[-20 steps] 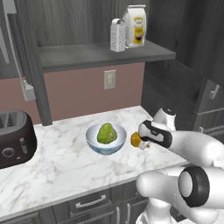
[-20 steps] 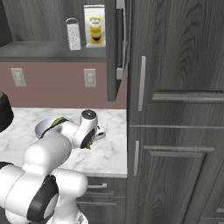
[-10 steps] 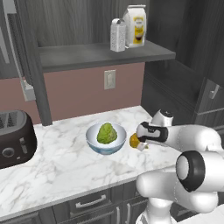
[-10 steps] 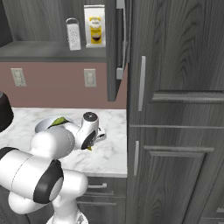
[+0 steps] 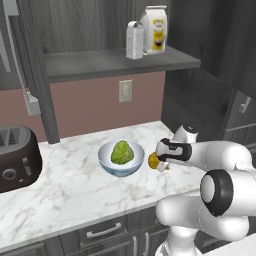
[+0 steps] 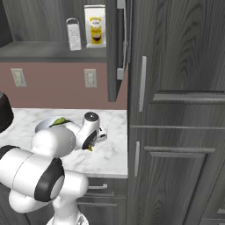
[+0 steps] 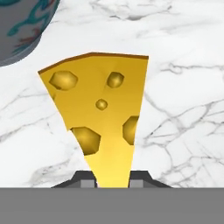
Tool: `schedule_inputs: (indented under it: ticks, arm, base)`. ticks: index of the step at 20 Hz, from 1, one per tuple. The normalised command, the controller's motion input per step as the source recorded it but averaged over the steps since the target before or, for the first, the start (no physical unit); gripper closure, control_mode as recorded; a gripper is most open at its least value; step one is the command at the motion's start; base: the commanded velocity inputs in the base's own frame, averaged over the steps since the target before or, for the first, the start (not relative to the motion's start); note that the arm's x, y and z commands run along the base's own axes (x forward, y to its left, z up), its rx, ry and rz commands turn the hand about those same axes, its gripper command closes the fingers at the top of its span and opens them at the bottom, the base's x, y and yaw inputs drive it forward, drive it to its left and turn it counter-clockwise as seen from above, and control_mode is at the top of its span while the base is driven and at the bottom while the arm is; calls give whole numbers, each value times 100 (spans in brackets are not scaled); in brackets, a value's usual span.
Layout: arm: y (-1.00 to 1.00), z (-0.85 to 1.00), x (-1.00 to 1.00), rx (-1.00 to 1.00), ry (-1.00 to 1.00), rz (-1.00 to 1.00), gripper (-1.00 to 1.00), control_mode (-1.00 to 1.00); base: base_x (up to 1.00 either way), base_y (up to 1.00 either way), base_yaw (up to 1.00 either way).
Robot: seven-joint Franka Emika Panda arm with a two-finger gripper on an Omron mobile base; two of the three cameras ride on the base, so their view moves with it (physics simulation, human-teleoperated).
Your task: Pick the cheese from the fridge and the cheese grater from the cabinet and place them next to the salad bowl.
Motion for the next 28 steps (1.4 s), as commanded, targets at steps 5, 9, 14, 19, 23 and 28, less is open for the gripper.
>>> schedule_inputs:
  ticks: [5, 9, 14, 19, 23, 28]
  arm:
    - [2, 0, 0, 0, 0, 0, -100, -100]
    - [9, 0, 0, 0, 2, 0, -100, -100]
    - [4, 30, 0, -1, 0, 0, -100, -100]
    - [0, 69, 0, 0, 0, 0, -100, -100]
    - [0, 70, 0, 0, 0, 0, -100, -100]
    - [0, 67, 0, 0, 0, -6, -100, -100]
  base:
    - [0, 0, 0]
    - [0, 0, 0]
    - [0, 0, 0]
    - [0, 0, 0]
    - [0, 0, 0]
    - [0, 0, 0]
